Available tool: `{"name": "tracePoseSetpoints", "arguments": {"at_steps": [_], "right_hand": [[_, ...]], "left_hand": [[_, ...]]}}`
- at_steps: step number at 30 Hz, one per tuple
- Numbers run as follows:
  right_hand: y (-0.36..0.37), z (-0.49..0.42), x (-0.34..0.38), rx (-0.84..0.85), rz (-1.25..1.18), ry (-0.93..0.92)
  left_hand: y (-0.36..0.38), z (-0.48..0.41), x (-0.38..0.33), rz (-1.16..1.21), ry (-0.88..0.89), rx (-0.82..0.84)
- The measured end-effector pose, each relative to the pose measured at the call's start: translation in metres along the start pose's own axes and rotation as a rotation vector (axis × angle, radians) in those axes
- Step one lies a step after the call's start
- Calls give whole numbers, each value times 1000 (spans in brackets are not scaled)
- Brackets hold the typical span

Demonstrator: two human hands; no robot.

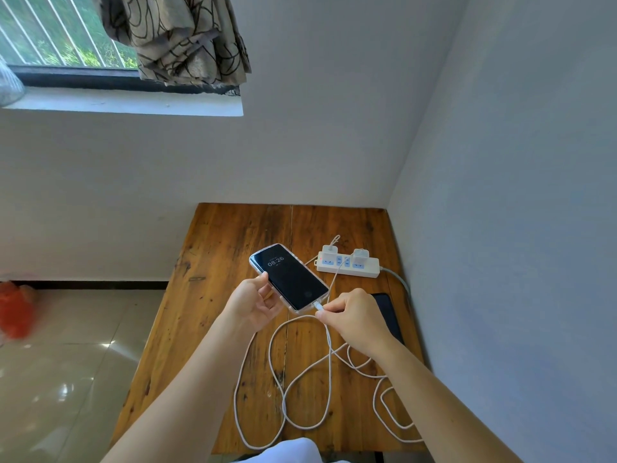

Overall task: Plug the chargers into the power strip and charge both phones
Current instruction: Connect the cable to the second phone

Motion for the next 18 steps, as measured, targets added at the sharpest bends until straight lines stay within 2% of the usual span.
{"name": "tracePoseSetpoints", "arguments": {"at_steps": [18], "right_hand": [[2,0,-6,23,-4,14]], "left_hand": [[-1,1,-2,-10,7,12]]}}
Point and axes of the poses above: each hand's wrist, its own z-axis away from the middle knuckle, its own y-axis out of the palm, x = y × z, the point moved 6 cm from there along -z, towards the middle knuckle, and after that the axes turned 15 degrees about -y, right-handed, at the moved point
